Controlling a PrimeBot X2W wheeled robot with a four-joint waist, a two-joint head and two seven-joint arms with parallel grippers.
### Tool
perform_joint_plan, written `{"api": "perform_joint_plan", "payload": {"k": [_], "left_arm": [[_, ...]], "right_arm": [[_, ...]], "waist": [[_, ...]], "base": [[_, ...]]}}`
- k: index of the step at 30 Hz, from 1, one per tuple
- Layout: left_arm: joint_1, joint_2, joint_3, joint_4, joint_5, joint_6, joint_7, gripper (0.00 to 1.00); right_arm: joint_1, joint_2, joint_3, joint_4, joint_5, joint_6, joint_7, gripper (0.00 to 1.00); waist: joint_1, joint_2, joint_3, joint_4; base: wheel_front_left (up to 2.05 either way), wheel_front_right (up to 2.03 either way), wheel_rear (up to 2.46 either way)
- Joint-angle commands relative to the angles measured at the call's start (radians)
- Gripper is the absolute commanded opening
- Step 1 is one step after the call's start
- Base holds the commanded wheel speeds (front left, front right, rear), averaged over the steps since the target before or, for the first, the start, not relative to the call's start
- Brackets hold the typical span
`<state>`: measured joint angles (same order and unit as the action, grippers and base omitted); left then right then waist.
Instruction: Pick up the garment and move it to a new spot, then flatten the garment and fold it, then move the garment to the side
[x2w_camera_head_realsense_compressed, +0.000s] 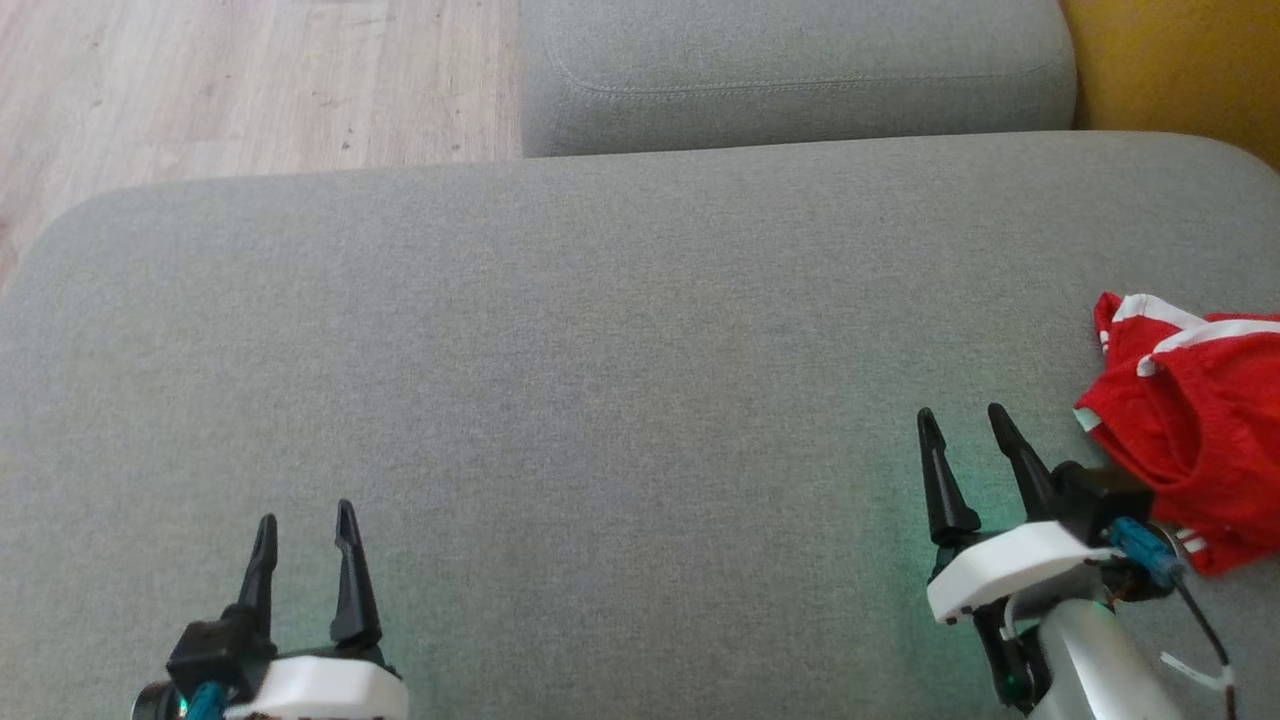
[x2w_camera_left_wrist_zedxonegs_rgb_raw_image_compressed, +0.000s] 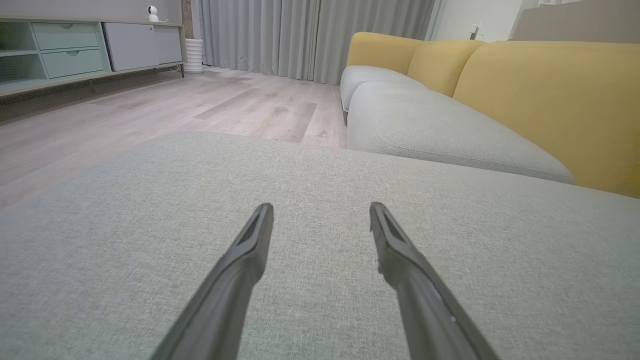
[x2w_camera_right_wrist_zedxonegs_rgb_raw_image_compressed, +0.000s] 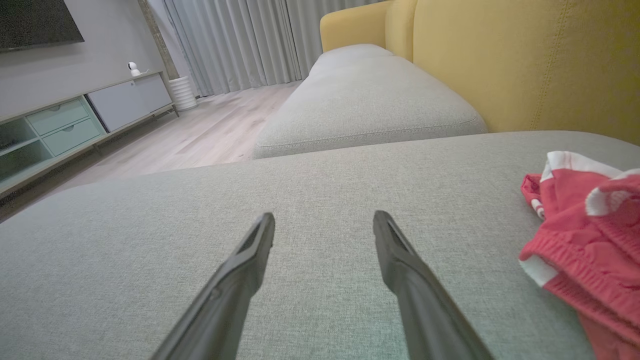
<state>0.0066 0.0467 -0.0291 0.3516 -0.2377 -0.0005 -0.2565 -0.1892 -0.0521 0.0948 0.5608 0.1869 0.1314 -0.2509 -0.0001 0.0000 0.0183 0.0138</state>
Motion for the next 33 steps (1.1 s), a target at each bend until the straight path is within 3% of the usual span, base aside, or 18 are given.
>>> {"api": "perform_joint_plan", "payload": {"k": [1, 9, 10, 14, 33], "left_arm": [[-0.022, 0.004, 0.036, -0.035, 0.0, 0.0, -0.005, 1.0], [-0.026, 0.004, 0.038, -0.034, -0.011, -0.016, -0.005, 1.0], [0.0, 0.0, 0.0, -0.001, -0.004, -0.017, 0.0, 0.0], [0.014, -0.001, -0.003, 0.06, -0.005, -0.017, 0.002, 0.0], [-0.006, 0.0, 0.019, 0.036, -0.213, -0.034, 0.058, 0.0]], "right_arm": [[-0.02, 0.002, 0.028, -0.031, 0.009, -0.001, -0.011, 1.0], [-0.03, 0.002, 0.036, -0.036, 0.024, -0.001, -0.011, 1.0], [-0.001, 0.0, 0.01, -0.002, 0.023, 0.0, 0.0, 0.0], [0.032, 0.002, 0.01, 0.054, 0.024, 0.0, 0.004, 0.0], [0.039, 0.002, -0.024, -0.002, 0.236, 0.0, 0.059, 0.0]], "waist": [[0.0001, 0.0, -0.001, -0.001], [0.0001, 0.0, 0.001, -0.008], [0.0001, 0.0, 0.001, -0.008], [0.0001, 0.0, 0.0, -0.008], [0.0001, 0.0, -0.002, -0.009]], "base": [[0.0, 0.0, 0.0], [0.0, 0.0, 0.0], [0.0, 0.0, 0.0], [0.0, 0.0, 0.0], [0.0, 0.0, 0.0]]}}
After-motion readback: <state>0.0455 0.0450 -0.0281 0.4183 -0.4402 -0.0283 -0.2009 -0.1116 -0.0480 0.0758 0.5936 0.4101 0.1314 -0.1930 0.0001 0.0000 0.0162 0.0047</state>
